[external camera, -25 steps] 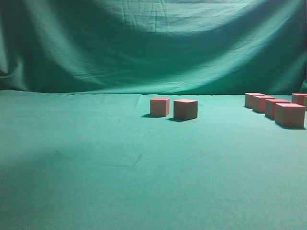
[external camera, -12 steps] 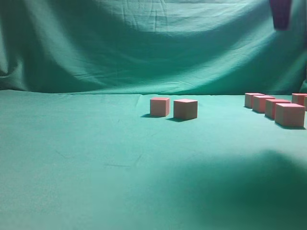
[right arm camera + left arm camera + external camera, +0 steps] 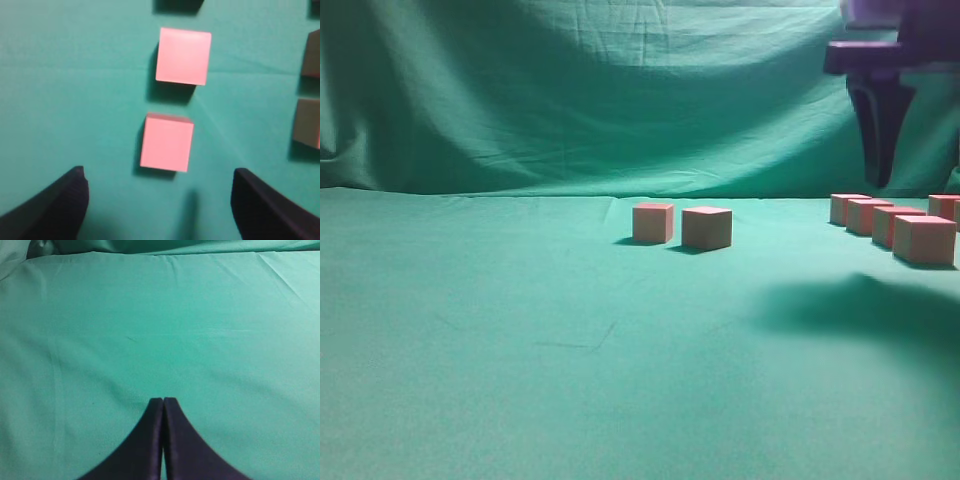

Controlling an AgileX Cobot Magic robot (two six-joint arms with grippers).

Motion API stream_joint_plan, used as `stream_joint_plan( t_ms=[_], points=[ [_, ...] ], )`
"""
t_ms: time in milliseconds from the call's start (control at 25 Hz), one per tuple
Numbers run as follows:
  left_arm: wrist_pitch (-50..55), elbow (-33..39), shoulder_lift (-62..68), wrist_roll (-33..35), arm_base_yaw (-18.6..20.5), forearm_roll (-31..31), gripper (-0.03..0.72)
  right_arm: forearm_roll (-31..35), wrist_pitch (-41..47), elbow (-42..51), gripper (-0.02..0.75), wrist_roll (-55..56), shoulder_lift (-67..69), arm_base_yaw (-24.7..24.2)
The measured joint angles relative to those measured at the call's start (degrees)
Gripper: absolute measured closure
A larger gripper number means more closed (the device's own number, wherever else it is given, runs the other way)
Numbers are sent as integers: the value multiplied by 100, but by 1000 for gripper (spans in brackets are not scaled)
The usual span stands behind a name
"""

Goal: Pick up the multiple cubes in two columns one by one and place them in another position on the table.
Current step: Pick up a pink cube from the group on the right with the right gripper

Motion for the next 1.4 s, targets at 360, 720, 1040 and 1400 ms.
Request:
stream_joint_plan(
  t_ms=[360,720,1040,1400],
  points=[
    [0,0,0,0,0,0,688,-524,-570,0,158,528,562,0],
    [0,0,0,0,0,0,688,-560,-633,0,218,618,853,0],
    [0,0,0,0,0,0,688,-526,-616,0,479,618,877,0],
    [0,0,0,0,0,0,688,879,218,-105,479,-905,138,342]
  ],
)
